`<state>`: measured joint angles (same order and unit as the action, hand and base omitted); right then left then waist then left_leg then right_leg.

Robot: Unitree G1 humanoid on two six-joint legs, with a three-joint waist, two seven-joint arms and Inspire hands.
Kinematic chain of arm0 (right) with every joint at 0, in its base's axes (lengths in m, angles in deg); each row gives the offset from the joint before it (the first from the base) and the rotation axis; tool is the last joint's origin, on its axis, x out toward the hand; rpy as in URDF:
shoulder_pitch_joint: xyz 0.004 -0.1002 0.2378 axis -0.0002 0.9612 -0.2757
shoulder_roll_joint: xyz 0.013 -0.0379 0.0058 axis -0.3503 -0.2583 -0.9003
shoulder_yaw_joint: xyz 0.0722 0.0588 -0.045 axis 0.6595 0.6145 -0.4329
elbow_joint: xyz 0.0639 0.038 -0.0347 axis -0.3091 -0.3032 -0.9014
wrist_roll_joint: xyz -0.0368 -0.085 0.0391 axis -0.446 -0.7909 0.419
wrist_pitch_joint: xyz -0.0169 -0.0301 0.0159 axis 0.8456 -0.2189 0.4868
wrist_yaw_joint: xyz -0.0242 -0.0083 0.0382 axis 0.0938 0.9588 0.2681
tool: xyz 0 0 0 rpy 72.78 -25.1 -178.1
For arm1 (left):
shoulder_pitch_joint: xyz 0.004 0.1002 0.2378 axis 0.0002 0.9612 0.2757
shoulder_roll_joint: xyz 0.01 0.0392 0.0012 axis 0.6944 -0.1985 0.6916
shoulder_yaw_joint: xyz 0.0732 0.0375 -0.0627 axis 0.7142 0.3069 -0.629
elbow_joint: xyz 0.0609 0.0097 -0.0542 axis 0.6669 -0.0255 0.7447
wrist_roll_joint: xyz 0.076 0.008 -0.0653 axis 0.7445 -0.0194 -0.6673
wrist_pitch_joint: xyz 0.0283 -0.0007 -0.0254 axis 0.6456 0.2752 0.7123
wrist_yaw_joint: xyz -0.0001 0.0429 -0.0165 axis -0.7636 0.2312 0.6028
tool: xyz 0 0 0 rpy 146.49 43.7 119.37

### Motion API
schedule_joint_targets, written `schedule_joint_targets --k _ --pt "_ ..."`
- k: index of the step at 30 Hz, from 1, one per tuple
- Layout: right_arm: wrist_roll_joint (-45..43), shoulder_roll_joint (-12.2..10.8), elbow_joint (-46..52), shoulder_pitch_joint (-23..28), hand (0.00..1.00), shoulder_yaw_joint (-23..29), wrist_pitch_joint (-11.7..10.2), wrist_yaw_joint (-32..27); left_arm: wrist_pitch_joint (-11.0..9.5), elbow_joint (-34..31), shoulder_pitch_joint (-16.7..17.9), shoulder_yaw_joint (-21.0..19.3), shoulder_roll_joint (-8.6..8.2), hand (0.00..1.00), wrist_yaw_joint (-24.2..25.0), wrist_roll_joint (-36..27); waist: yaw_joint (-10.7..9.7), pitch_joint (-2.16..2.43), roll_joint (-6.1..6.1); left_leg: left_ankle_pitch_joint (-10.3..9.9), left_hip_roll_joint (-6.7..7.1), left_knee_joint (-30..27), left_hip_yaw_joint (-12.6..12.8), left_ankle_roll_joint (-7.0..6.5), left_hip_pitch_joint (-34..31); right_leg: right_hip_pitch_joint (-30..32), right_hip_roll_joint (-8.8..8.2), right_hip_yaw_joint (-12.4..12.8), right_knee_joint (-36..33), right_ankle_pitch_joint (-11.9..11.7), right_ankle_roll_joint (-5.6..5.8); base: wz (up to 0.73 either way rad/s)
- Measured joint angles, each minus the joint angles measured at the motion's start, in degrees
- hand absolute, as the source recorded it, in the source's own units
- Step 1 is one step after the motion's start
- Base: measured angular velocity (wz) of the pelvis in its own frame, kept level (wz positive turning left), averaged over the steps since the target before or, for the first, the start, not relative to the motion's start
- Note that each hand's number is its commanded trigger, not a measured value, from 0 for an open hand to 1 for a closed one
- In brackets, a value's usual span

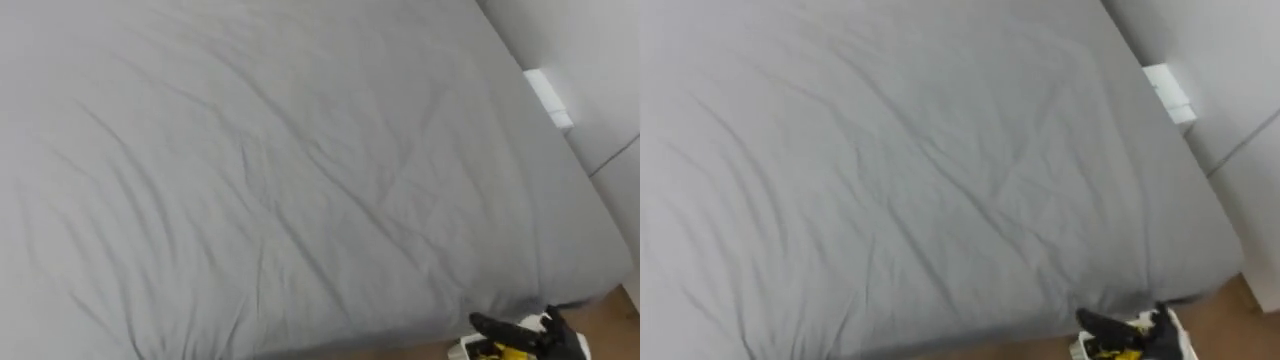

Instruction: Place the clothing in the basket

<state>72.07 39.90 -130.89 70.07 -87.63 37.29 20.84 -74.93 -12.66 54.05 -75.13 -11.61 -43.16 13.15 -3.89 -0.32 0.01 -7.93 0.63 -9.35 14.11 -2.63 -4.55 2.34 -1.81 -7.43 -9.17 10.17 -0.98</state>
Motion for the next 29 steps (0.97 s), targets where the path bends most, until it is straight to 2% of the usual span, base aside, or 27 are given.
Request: schedule_joint_targets --k 4,7,9,10,13,17,24,29 --pt "-0.62 -0.69 -4.43 0.48 0.0 -1.78 0.64 1.68 -1.38 0.18 0.22 -0.01 -0.91 0.0 -0.63 0.03 1.5 0.17 -0.96 -0.08 0.22 0.06 -1.22 -0.04 1.55 -2.51 -0.19 -0.91 0.56 0.59 0.27 0.21" --pt "-1.6 -0.96 -5.88 0.83 0.0 -2.11 1.71 2.73 -2.54 0.19 0.62 0.01 -1.52 0.0 -0.66 0.3 1.51 0.08 -1.28 -0.45 0.7 0.03 -3.4 -0.09 1.91 -3.46 -0.2 -2.5 0.54 1.06 0.24 0.26" --pt "-2.63 -0.88 -7.39 0.68 0.0 -2.1 1.94 3.08 -2.6 0.19 1.03 0.01 -1.87 0.0 -0.66 1.29 1.56 0.26 -1.57 -0.51 0.99 0.05 -4.02 -0.1 2.57 -4.43 -0.2 -3.11 0.57 1.12 0.27 0.22" --pt "-3.47 -0.92 -8.05 0.86 0.0 -2.1 1.99 3.31 -2.73 0.19 1.07 0.01 -1.94 0.0 -0.65 1.88 1.47 0.16 -1.78 -0.52 1.14 0.14 -4.98 -0.11 3.08 -5.36 -0.26 -3.75 0.73 1.14 0.3 0.28" --pt "-4.07 -0.95 -8.67 1.19 0.0 -2.1 2.42 3.56 -3.22 0.17 1.24 -0.01 -1.98 0.0 -0.65 2.32 1.95 0.24 -2.18 -0.57 1.22 0.15 -5.47 -0.05 3.35 -5.98 -0.22 -3.96 0.78 1.23 0.23 0.14" --pt "-5.56 -1.05 -10.16 1.68 0.0 -2.1 2.45 3.27 -3.23 0.1 1.55 -0.02 -2.45 0.0 -0.65 3.99 2.25 0.11 -2.08 -0.7 1.49 0.15 -6.43 -0.01 4.0 -7.23 -0.19 -4.03 1.43 1.18 0.18 0.13" --pt "-8.31 -1.23 -11.04 2.82 0.0 -2.15 1.92 2.66 -3.6 0.06 1.69 -1.73 -3.28 0.0 -0.67 8.16 2.78 0.09 -1.7 -1.13 1.18 0.05 -6.56 0.13 4.25 -7.46 -0.08 -4.37 1.34 1.17 0.19 0.0" --pt "-10.51 -1.14 -11.02 3.23 0.0 -2.13 1.6 1.86 -3.97 0.29 1.81 -2.49 -4.09 0.0 -0.64 9.0 2.79 0.08 -0.89 -1.28 1.16 0.03 -6.57 0.1 4.34 -7.6 -0.05 -4.32 1.25 1.16 0.19 0.0"
